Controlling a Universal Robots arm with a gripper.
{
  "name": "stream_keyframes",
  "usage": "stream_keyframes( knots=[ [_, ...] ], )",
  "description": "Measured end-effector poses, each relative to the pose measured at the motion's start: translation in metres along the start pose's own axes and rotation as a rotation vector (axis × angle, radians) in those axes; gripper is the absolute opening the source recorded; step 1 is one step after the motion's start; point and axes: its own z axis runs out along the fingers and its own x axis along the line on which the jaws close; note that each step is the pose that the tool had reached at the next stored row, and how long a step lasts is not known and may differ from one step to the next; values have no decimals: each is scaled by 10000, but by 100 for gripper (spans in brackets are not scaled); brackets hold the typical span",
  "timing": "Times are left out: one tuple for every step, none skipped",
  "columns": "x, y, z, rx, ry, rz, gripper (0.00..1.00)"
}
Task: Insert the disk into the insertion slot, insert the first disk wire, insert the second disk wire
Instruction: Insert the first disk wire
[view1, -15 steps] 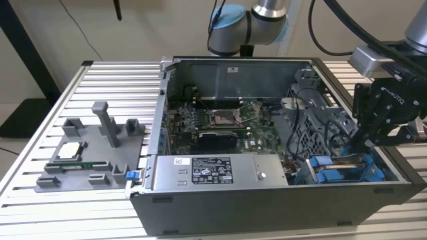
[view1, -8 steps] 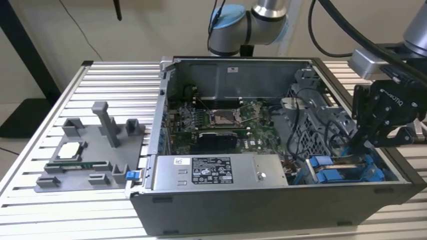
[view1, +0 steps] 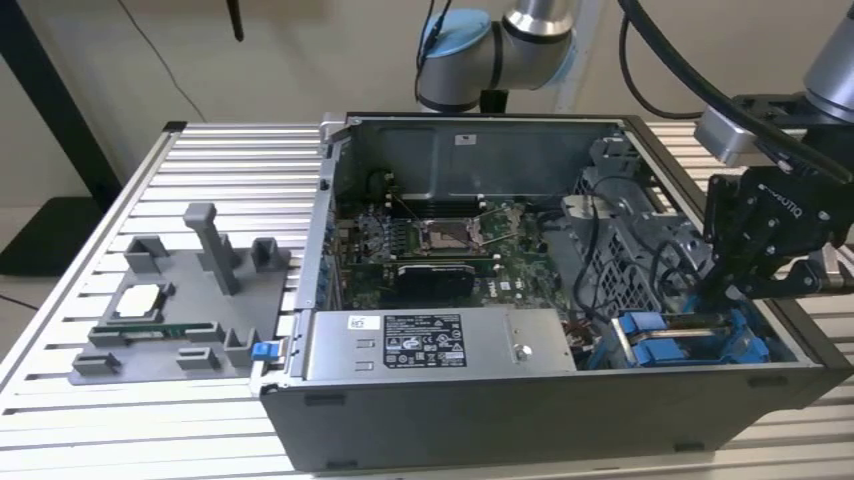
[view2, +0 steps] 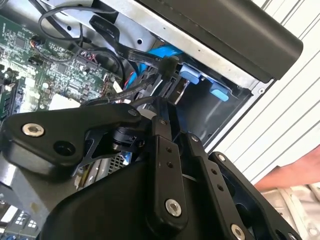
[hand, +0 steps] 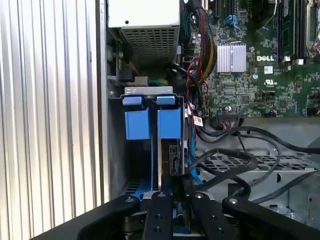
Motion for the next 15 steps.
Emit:
stream_keyframes(
  knots=[
    [0, -4, 6, 0, -3, 8, 0],
    [0, -9, 11, -1, -6, 13, 0],
    [0, -12, 14, -1, -9, 13, 0],
    [0, -17, 16, -1, -12, 14, 0],
    [-1, -23, 17, -1, -13, 13, 0],
    [-1, -30, 16, -1, -12, 13, 0],
    [-2, -34, 19, -1, -16, 12, 0],
    [-2, -36, 21, -1, -15, 11, 0],
    [-2, -37, 23, 0, -14, 9, 0],
    [-2, -38, 27, 2, -15, 1, 0],
    [-2, -40, 33, 3, -16, -19, 0],
    [-2, -41, 37, 5, -14, -53, 0],
    [-2, -41, 41, 6, -11, -100, 0],
    [-3, -42, 45, 8, -9, -142, 0],
    [-3, -43, 48, 10, -7, -180, 0]
  ],
)
